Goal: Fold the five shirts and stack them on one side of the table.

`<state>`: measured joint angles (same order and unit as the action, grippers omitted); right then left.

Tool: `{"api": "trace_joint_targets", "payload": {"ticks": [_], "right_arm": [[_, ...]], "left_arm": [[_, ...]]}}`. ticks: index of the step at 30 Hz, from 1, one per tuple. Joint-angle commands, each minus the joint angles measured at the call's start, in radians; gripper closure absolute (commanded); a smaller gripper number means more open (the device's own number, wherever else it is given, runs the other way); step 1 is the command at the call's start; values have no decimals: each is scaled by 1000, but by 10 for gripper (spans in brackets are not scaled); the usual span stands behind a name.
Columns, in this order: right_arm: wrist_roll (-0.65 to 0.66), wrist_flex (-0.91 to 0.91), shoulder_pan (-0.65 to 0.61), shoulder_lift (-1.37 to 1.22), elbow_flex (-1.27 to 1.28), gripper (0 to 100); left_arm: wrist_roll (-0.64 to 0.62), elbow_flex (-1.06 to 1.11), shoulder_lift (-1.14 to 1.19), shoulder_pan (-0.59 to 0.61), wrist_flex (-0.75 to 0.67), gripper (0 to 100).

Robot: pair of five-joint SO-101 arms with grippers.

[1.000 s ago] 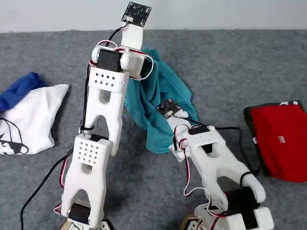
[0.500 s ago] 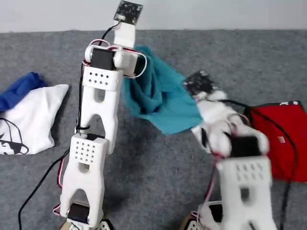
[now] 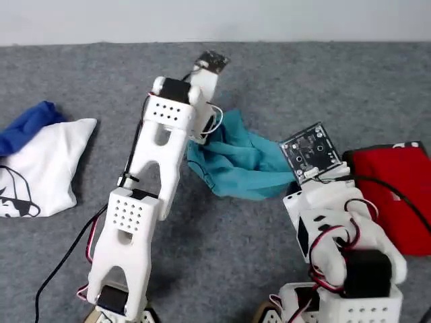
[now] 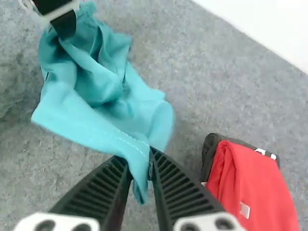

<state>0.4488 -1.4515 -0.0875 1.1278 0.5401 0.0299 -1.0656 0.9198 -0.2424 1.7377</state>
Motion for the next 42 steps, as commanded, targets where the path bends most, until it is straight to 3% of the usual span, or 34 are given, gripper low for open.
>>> {"api": "trace_joint_targets", "payload": {"ticks": [1, 9, 22, 36, 41, 42], "right_arm": [[-11, 1, 10, 7, 6, 988], [-11, 1, 124, 5, 8, 988], [-12, -1, 128, 5, 8, 988], [-17, -4, 122, 5, 8, 988], [-17, -4, 122, 5, 8, 988], [-17, -4, 122, 5, 8, 988]], "left_arm": [[12, -27, -83, -6, 20, 855], [14, -74, -193, 71, 18, 840], [11, 108, -117, 117, -35, 842], [8, -191, 226, 120, -46, 846], [8, -312, 342, 126, -26, 993], [8, -340, 351, 123, -8, 983]]}}
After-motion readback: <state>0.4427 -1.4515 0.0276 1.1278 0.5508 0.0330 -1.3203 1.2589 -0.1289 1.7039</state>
